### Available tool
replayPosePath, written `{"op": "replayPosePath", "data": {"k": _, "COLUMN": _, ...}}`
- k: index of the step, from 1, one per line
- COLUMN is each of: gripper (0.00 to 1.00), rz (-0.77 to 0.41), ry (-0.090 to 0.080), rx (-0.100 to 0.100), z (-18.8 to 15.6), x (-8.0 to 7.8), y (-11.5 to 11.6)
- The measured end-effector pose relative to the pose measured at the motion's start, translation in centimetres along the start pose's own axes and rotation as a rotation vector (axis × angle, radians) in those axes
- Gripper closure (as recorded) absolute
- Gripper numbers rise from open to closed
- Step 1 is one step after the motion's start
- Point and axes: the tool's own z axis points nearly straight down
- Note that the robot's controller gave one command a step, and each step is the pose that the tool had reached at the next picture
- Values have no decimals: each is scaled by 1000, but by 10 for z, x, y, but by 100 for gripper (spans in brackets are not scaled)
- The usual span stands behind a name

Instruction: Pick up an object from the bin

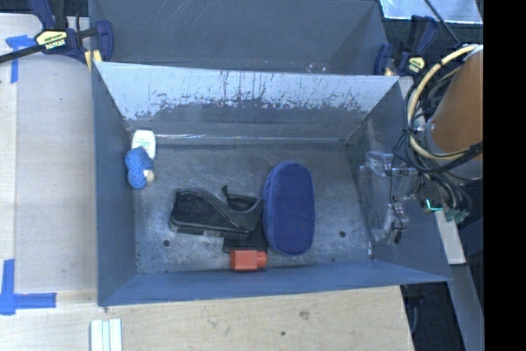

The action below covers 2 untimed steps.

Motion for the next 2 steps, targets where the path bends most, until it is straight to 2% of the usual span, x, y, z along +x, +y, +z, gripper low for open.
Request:
{"op": "replayPosePath", "data": {"k": 1, "gripper": 0, "rz": -804, "ry": -15, "rx": 6, "z": 145, "x": -37, "y": 92}}
{"op": "replayPosePath", "data": {"k": 2, "gripper": 0, "rz": -1184, "ry": -1, "rx": 3, "z": 116, "x": -1, "y": 85}}
